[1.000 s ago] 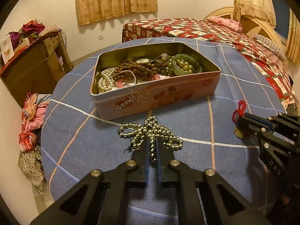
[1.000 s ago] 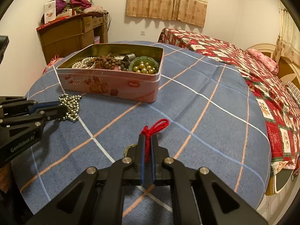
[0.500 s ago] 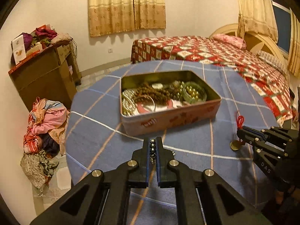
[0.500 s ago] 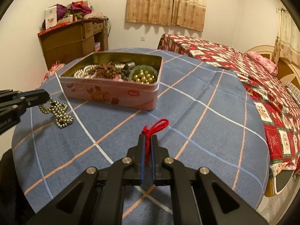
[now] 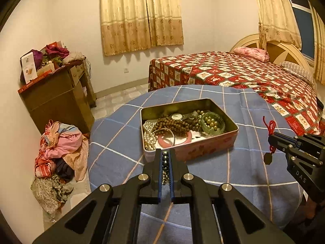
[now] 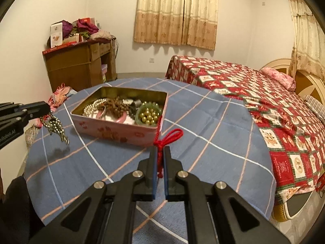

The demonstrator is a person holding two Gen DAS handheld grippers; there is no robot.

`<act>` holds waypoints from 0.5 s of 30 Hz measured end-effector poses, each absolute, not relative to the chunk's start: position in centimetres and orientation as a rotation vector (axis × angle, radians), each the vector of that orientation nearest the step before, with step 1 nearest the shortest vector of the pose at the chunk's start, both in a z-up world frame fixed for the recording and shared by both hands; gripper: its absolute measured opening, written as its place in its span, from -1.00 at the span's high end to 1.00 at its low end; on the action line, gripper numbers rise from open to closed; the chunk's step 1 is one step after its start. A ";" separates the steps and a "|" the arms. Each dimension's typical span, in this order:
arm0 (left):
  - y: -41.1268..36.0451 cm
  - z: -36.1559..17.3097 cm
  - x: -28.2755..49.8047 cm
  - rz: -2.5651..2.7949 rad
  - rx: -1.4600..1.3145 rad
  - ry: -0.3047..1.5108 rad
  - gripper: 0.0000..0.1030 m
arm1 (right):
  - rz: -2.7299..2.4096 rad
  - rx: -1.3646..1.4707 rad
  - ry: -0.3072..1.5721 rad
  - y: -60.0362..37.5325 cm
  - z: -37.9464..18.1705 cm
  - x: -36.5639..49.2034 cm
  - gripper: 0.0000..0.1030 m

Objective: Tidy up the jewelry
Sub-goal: 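Carry the bead chain with the left gripper while the right carries the red tassel over the tin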

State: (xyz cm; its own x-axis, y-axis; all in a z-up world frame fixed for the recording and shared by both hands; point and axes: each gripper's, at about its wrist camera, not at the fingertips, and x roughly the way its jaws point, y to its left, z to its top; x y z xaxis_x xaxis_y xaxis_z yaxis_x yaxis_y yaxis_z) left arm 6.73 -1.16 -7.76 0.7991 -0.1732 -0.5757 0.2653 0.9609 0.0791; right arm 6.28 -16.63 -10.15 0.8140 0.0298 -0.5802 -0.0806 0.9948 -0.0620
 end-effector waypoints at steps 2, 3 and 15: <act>-1.3 -7.6 6.8 -0.234 0.162 0.592 0.92 | 0.055 -0.088 0.611 -16.6 -9.9 6.3 0.87; -1.3 -7.5 6.9 -0.235 0.159 0.591 0.92 | 0.052 -0.090 0.606 -16.5 -9.7 6.3 0.87; -1.6 -6.9 8.1 -0.236 0.142 0.579 0.92 | 0.031 -0.128 0.569 -15.8 -8.1 7.5 0.87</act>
State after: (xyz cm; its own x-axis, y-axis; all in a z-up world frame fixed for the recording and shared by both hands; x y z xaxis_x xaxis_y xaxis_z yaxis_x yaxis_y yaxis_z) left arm 8.08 -1.55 -6.86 0.8113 -0.1810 -0.5560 0.2602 0.9633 0.0660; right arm 7.51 -15.84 -8.11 0.8420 -0.0060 -0.5395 -0.0650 0.9915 -0.1124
